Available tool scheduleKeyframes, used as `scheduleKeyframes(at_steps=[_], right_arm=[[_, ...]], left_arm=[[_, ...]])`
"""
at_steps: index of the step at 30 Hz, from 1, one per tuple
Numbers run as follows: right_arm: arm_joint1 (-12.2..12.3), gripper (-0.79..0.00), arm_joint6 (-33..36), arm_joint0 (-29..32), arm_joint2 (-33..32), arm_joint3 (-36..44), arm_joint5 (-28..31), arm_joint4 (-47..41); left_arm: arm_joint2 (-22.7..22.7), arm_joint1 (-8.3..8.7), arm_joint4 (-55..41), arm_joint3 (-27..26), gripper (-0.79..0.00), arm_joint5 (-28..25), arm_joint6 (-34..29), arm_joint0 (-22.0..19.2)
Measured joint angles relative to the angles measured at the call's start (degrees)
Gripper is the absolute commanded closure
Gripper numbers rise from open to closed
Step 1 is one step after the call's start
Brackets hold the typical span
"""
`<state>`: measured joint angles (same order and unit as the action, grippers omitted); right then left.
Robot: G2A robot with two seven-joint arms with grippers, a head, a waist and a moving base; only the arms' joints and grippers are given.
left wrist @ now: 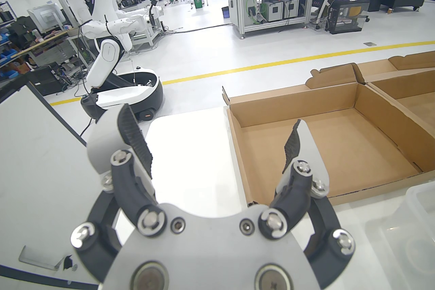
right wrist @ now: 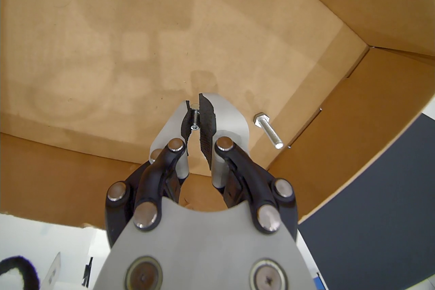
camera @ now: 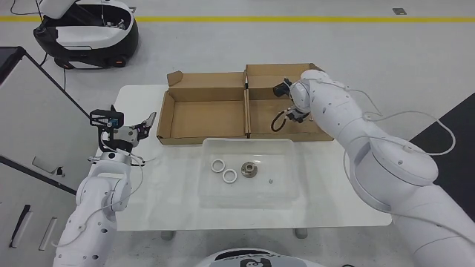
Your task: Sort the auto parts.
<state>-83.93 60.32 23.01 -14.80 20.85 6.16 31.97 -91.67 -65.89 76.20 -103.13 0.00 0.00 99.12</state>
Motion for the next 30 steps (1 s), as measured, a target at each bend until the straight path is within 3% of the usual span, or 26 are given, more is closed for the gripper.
scheduleKeyframes(at_steps=[2, 3, 4, 5, 20, 26, 30], right_arm=[[0.0, 0.000, 0.0, 0.2, -0.3, -0.1, 0.0, 0.0], [0.0, -0.151, 0.2, 0.3, -0.6, -0.3, 0.0, -0.3], [0.1, -0.440, 0.4, 0.4, -0.8, -0.3, 0.0, -0.4], [0.1, -0.785, 0.4, 0.4, -1.0, -0.3, 0.1, -0.5], [1.4, -0.785, -1.5, -1.7, -4.8, 1.6, 2.5, -1.2], [3.4, -0.785, -1.5, -2.9, -8.0, 4.2, 9.0, -3.8], [6.0, -0.785, 1.4, -3.6, -10.5, 7.7, 17.5, -5.3]], left_arm=[[0.0, 0.00, 0.0, 0.0, -0.785, 0.0, 0.0, 0.0], [0.0, 0.00, 0.0, 0.0, -0.785, 0.0, 0.0, 0.0], [0.0, 0.00, 0.0, 0.0, -0.785, 0.0, 0.0, 0.0], [0.0, 0.00, 0.0, 0.0, -0.785, 0.0, 0.0, 0.0], [0.0, 0.00, 0.0, 0.0, -0.785, 0.0, 0.0, 0.0], [0.0, 0.00, 0.0, 0.0, -0.785, 0.0, 0.0, 0.0], [0.0, 0.00, 0.0, 0.0, -0.785, 0.0, 0.0, 0.0]])
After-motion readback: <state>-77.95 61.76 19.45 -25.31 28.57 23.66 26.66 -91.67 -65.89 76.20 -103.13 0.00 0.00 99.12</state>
